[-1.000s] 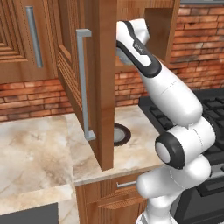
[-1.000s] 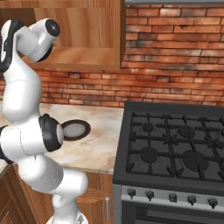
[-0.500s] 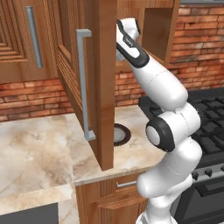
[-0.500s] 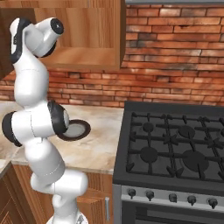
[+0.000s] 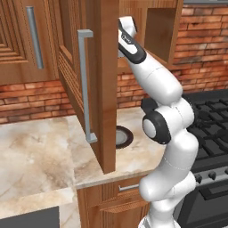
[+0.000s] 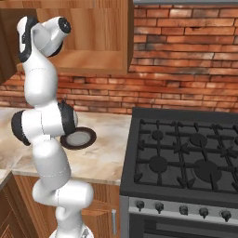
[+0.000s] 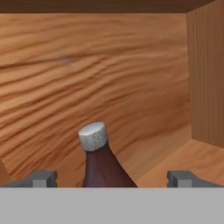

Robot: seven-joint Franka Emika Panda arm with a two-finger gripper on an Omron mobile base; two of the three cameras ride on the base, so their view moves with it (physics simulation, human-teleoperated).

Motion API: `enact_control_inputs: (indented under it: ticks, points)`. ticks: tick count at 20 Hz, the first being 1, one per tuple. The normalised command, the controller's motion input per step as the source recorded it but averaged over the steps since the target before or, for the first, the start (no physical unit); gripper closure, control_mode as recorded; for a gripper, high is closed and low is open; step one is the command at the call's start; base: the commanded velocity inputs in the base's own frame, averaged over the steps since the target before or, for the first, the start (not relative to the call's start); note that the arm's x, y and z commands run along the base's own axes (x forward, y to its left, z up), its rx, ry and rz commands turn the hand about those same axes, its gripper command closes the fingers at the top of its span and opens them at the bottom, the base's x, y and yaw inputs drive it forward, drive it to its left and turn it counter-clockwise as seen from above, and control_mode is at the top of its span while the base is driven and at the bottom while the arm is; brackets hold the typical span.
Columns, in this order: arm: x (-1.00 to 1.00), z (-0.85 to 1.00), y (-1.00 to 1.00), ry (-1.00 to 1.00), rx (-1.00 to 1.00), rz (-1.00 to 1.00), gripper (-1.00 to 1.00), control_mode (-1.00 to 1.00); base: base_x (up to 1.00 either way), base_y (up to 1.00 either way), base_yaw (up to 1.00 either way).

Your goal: Move the hot dog bun to the plate on the dining table and place the condiment next to that plate. Then navigate to the fridge and take the sausage and place it on the plate as well.

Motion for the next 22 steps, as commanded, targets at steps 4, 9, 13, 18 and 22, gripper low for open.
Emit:
enact_control_inputs:
  ticks: [4, 9, 13, 18, 22]
  points:
    - [0.0, 0.0, 0.22, 0.0, 0.0, 0.06, -1.0, -1.0, 0.0, 0.0, 0.0]
    - [0.03, 0.0, 0.24, 0.0, 0.0, 0.06, -1.0, -1.0, 0.0, 0.0, 0.0]
    - [0.16, 0.0, 0.22, 0.0, 0.0, 0.05, -1.0, -1.0, 0.0, 0.0, 0.0]
    - [0.14, 0.0, 0.2, 0.0, 0.0, 0.05, 1.0, -1.0, 0.0, 0.0, 0.0]
    - [0.03, 0.0, 0.2, 0.0, 0.0, 0.05, 1.0, -1.0, 0.0, 0.0, 0.0]
